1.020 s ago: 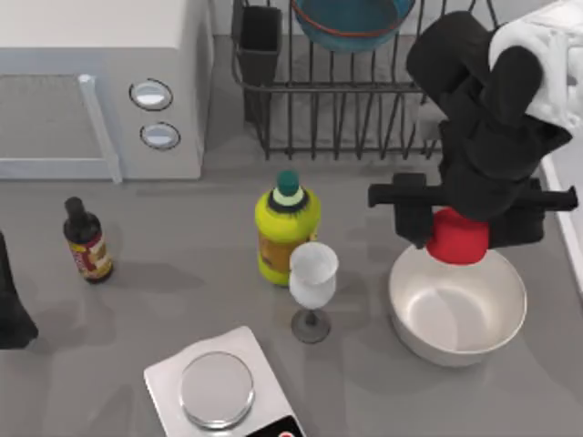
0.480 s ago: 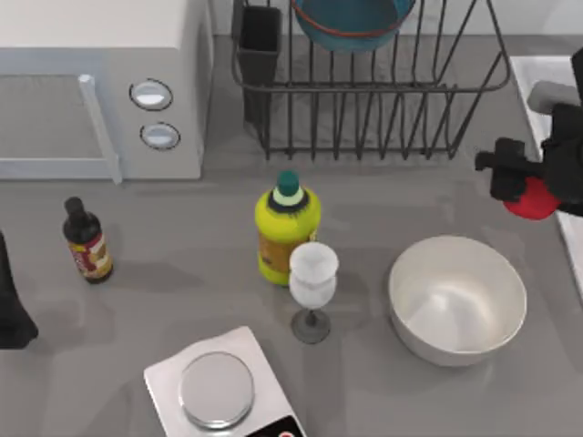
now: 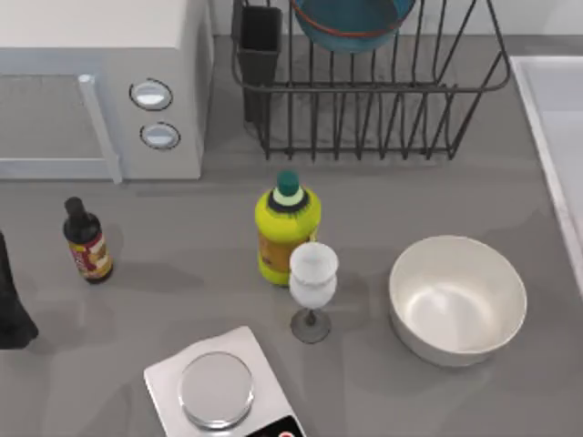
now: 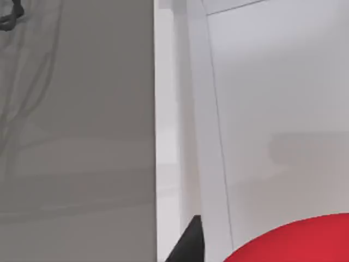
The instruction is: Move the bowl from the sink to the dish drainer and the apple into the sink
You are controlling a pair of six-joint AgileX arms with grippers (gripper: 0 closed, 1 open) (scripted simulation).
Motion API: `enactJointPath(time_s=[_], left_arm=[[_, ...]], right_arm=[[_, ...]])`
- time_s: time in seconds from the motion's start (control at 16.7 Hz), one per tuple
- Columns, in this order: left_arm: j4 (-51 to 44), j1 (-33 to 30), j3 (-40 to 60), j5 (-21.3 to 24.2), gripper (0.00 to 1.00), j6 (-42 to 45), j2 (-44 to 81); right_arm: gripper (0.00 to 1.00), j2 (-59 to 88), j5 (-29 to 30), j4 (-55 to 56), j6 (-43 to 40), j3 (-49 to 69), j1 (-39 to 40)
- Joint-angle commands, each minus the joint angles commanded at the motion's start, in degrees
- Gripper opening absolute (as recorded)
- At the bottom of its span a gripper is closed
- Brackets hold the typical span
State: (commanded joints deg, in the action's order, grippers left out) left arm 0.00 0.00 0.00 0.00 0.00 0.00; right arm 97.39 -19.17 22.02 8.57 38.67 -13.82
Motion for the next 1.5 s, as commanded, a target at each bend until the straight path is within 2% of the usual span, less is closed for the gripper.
enactJointPath(time_s=[0.24,0.42,0.9,1.14,1.5], left_arm=[[0.00,0.00,0.00,0.00,1.00,0.00,0.00],[0.00,0.00,0.00,0.00,1.00,0.00,0.00],[0.00,0.00,0.00,0.00,1.00,0.00,0.00],[0.00,0.00,0.00,0.00,1.00,0.00,0.00],[0.00,0.00,0.00,0.00,1.00,0.00,0.00]], right_arm=[[0.00,-5.33,-5.74,18.21,-4.26,-4.13,-9.44],[0.00,-9.63,-8.50,26.74,-6.55,-4.69,-14.32],[0.00,-11.54,-9.47,29.90,-7.39,-4.48,-16.12],[0.00,-5.54,-9.54,36.24,-7.45,-5.09,-16.46],[0.00,14.38,-9.60,59.47,-7.52,-7.79,-16.72]])
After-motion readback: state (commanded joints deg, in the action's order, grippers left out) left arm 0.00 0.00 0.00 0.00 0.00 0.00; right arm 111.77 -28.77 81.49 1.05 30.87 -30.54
